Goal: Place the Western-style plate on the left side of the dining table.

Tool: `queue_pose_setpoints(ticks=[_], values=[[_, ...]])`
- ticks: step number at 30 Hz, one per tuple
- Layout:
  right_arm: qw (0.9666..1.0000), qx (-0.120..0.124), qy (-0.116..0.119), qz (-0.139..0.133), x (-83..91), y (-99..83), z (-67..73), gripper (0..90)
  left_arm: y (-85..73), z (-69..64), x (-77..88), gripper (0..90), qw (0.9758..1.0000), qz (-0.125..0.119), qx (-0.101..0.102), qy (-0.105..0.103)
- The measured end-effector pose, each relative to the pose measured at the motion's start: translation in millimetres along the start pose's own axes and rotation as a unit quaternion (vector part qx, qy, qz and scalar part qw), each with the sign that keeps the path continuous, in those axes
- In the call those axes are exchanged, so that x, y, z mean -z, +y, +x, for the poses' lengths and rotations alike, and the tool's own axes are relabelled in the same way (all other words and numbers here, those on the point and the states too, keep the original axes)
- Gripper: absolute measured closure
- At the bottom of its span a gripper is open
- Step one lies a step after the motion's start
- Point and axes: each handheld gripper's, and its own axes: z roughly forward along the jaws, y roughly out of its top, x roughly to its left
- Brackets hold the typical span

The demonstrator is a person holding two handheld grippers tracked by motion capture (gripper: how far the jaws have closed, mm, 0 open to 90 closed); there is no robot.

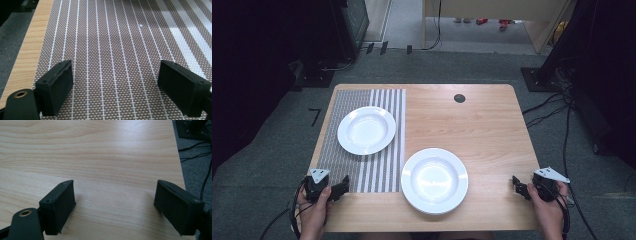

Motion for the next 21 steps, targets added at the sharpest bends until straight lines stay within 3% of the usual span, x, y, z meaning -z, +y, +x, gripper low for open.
queue_pose_setpoints(ticks=[21], values=[[1.0, 0.002, 0.001, 0.002, -0.4, 0.1, 0.2, 14.4, 0.1, 0.0, -0.1, 13.1, 1.0, 0.0, 0.0, 0.0]])
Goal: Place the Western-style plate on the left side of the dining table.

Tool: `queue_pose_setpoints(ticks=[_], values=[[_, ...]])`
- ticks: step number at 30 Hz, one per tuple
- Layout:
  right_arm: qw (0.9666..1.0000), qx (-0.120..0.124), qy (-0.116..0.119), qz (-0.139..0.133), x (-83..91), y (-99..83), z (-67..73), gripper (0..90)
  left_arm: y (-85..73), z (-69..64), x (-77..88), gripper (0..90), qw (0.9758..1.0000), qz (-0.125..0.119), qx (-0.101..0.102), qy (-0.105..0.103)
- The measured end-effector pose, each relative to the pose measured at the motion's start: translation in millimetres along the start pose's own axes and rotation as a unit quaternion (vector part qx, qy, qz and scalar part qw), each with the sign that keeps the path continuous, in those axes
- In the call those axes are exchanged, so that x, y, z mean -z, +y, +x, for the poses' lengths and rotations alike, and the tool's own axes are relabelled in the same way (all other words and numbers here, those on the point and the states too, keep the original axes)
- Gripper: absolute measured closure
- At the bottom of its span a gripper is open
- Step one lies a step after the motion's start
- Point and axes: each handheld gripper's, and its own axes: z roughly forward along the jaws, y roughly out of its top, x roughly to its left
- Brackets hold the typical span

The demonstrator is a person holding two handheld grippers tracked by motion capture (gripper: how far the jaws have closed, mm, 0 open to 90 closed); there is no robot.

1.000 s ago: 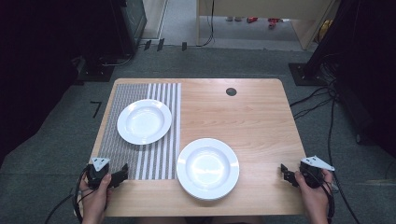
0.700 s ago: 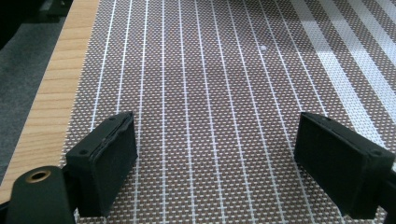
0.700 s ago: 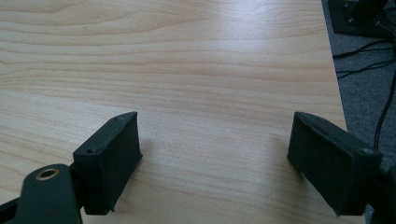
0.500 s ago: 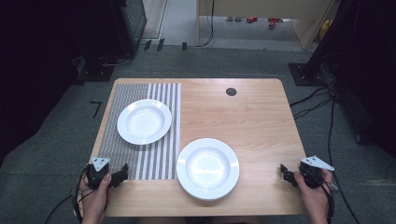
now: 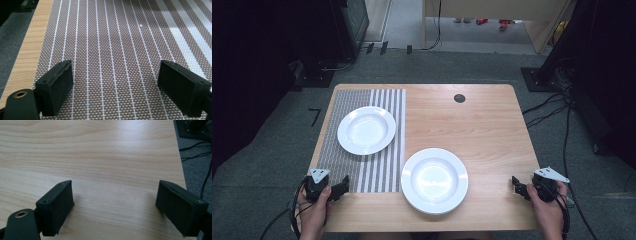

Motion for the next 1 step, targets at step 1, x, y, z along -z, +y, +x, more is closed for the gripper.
queue_pose_setpoints(ticks=[1], values=[[1.0, -0.001, 0.0, 0.001, 0.1, 0.0, 0.1, 14.3, 0.0, 0.0, 0.0, 13.1, 1.0, 0.0, 0.0, 0.0]])
